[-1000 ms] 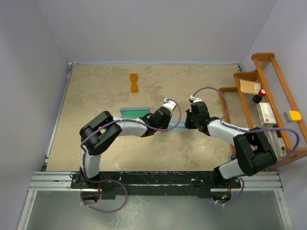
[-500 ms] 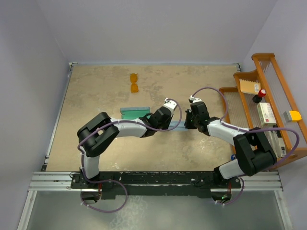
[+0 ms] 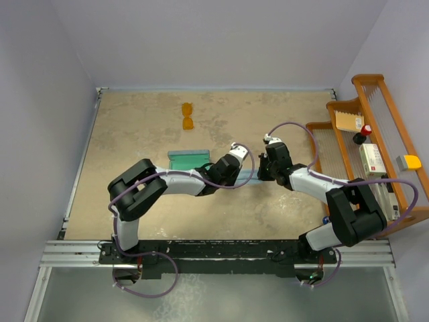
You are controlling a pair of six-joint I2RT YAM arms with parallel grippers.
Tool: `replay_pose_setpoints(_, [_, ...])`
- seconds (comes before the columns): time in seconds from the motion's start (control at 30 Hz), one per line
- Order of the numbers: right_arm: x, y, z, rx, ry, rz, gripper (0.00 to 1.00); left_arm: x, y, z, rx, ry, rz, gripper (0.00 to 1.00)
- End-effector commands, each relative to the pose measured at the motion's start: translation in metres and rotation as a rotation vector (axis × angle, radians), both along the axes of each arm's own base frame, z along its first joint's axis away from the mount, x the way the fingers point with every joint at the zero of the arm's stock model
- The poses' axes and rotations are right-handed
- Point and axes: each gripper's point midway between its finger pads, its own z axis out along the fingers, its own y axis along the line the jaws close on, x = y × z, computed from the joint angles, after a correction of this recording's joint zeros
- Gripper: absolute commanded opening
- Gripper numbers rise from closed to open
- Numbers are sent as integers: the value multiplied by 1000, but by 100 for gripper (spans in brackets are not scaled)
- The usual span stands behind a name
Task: Organize the sunglasses
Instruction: Fold the glasses cleaning cloth at the center of the board.
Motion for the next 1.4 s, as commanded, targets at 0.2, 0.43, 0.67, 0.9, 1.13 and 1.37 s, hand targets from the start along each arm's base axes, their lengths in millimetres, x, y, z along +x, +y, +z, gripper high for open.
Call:
replay_pose_setpoints(0.2, [2, 6, 5, 16, -20, 16, 0, -4, -5, 25, -63, -38, -1, 0])
replay_pose_setpoints(0.43, [-2, 6, 3, 18, -15, 22, 0, -6, -5, 29, -72, -45, -5, 0])
replay_pose_setpoints(0.67, [-4, 6, 3, 20, -16, 23, 0, -10, -8, 35, -91, -54, -12, 0])
replay_pose_setpoints(0.9, [-6, 8, 4, 32, -17, 33, 2, -14, -9, 34, -92, -52, -19, 0])
replay_pose_setpoints(1.13, [-10, 10, 5, 47, -19, 45, 7, -16, -10, 34, -94, -51, -22, 0])
replay_pose_setpoints(1.37, [-13, 10, 7, 54, -25, 52, 16, -17, -11, 33, -95, -52, -26, 0])
